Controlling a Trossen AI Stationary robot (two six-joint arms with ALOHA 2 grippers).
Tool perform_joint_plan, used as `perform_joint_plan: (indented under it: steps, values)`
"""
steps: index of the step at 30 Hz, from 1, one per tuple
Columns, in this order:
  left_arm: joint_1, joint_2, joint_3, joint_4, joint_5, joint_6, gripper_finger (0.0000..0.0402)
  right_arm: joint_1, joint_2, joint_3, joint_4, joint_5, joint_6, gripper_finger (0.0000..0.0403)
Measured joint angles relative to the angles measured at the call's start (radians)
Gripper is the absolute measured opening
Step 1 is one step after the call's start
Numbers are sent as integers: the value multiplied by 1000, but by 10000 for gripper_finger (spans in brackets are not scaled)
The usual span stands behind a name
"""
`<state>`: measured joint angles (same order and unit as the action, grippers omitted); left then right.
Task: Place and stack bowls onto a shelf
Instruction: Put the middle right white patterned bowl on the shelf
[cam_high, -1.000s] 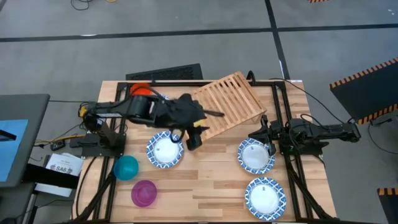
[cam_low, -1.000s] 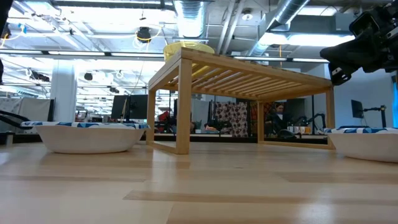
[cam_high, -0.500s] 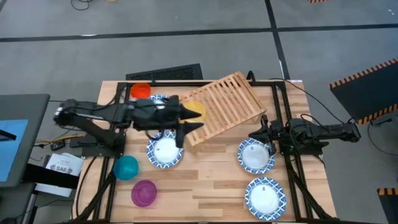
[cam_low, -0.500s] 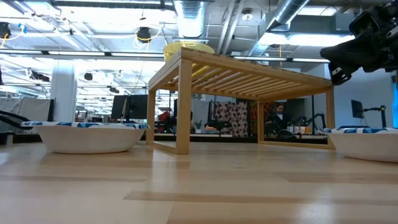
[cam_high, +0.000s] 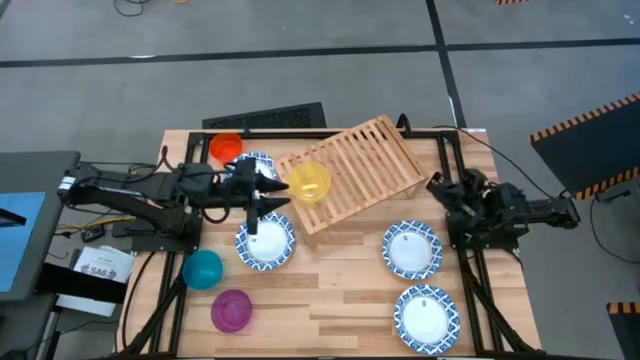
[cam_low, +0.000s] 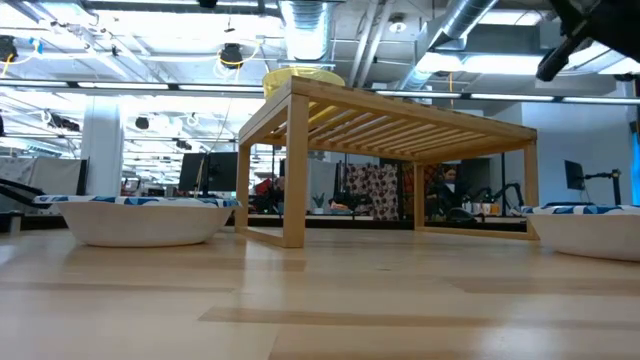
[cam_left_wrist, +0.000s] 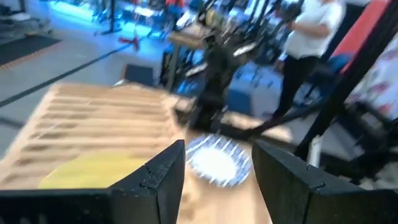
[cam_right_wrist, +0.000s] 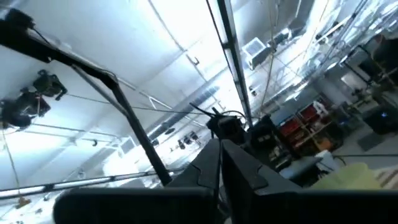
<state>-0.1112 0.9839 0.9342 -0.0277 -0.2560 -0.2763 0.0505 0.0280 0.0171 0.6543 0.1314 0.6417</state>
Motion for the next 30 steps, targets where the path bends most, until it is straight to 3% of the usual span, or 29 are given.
perform_joint_plan:
  steps: [7, 13, 18, 23, 26, 30]
  values:
    - [0, -48, -3, -138, -29, -30, 171, 0, 99, 79, -34, 76, -39, 44]
    - [0, -51, -3, -138, -7, 4, 171, 0, 308, 244, -74, 67, -32, 44]
    - [0, -51, -3, -139, -56, -6, 171, 1, 445, 525, -537, -94, -59, 37]
    - [0, -51, -3, -141, -121, -38, 171, 23, 565, 773, -1134, -223, 121, 23]
    - [0, -51, -3, -143, -133, -64, 171, 49, 619, 824, -1361, -311, 304, 26]
    - [0, -51, -3, -149, -140, -77, 171, 142, 659, 808, -1530, -384, 495, 47]
